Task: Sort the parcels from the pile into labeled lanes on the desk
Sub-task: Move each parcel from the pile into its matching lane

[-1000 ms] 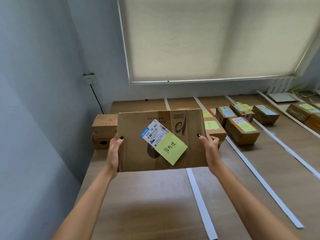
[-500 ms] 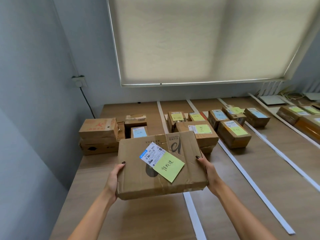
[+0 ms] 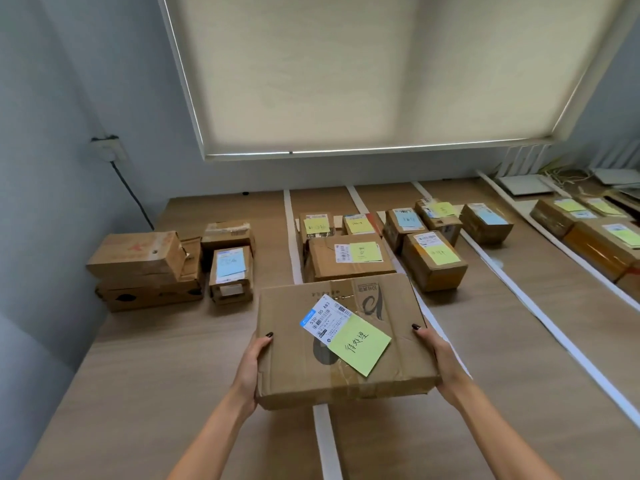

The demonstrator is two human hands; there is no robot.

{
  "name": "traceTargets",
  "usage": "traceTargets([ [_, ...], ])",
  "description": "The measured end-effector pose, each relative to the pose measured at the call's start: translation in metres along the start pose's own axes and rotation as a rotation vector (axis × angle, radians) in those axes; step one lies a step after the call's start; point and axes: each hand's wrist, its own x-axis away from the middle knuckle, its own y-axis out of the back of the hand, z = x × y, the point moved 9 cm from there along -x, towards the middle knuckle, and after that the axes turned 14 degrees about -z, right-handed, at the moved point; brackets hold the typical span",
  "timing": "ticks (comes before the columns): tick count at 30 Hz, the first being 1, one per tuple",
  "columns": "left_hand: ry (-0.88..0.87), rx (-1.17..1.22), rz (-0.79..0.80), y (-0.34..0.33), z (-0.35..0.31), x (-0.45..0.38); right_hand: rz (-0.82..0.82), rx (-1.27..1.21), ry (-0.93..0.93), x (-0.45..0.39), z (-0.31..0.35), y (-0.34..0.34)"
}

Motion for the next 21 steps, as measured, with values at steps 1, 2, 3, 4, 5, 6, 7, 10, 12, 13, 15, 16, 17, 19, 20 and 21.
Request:
traceTargets([
  [1, -0.019, -0.011, -0.004, -0.014, 0.005, -0.001, -0.003, 0.018, 0.012, -0.008, 0.005, 0.013],
  [2, -0.047, -0.024, -0.009, -0.028, 0.008, -0.001, -0.007, 0.042, 0.03, -0.017, 0.011, 0.025],
  [3, -0.076, -0.04, -0.016, -0.041, 0.011, -0.002, -0.014, 0.068, 0.047, -0.026, 0.015, 0.037],
  [4, -0.1, -0.055, -0.028, -0.053, 0.014, -0.004, -0.023, 0.091, 0.06, -0.035, 0.018, 0.049],
  [5, -0.118, -0.068, -0.041, -0.064, 0.017, -0.005, -0.028, 0.108, 0.074, -0.044, 0.019, 0.06],
  [6, -0.132, -0.075, -0.056, -0.075, 0.021, -0.007, -0.031, 0.125, 0.094, -0.054, 0.02, 0.071],
  [7, -0.145, -0.075, -0.074, -0.084, 0.024, -0.008, -0.037, 0.15, 0.118, -0.065, 0.021, 0.082],
  [10, -0.184, -0.114, -0.147, -0.104, 0.035, -0.016, -0.064, 0.279, 0.185, -0.093, 0.024, 0.102],
  [12, -0.208, -0.172, -0.206, -0.11, 0.04, -0.024, -0.082, 0.365, 0.228, -0.11, 0.023, 0.107],
  [13, -0.225, -0.203, -0.23, -0.113, 0.042, -0.029, -0.09, 0.405, 0.252, -0.118, 0.022, 0.108],
  [15, -0.256, -0.256, -0.273, -0.117, 0.045, -0.04, -0.096, 0.464, 0.283, -0.134, 0.02, 0.108],
  [16, -0.264, -0.28, -0.294, -0.118, 0.046, -0.045, -0.09, 0.48, 0.287, -0.141, 0.018, 0.107],
  [17, -0.267, -0.301, -0.312, -0.118, 0.047, -0.051, -0.076, 0.49, 0.288, -0.148, 0.016, 0.104],
  [19, -0.275, -0.338, -0.337, -0.117, 0.049, -0.062, -0.051, 0.494, 0.289, -0.16, 0.012, 0.098],
  [20, -0.282, -0.358, -0.346, -0.116, 0.049, -0.067, -0.044, 0.495, 0.288, -0.166, 0.01, 0.094],
  [21, -0.289, -0.379, -0.353, -0.116, 0.049, -0.072, -0.041, 0.494, 0.287, -0.171, 0.008, 0.091],
])
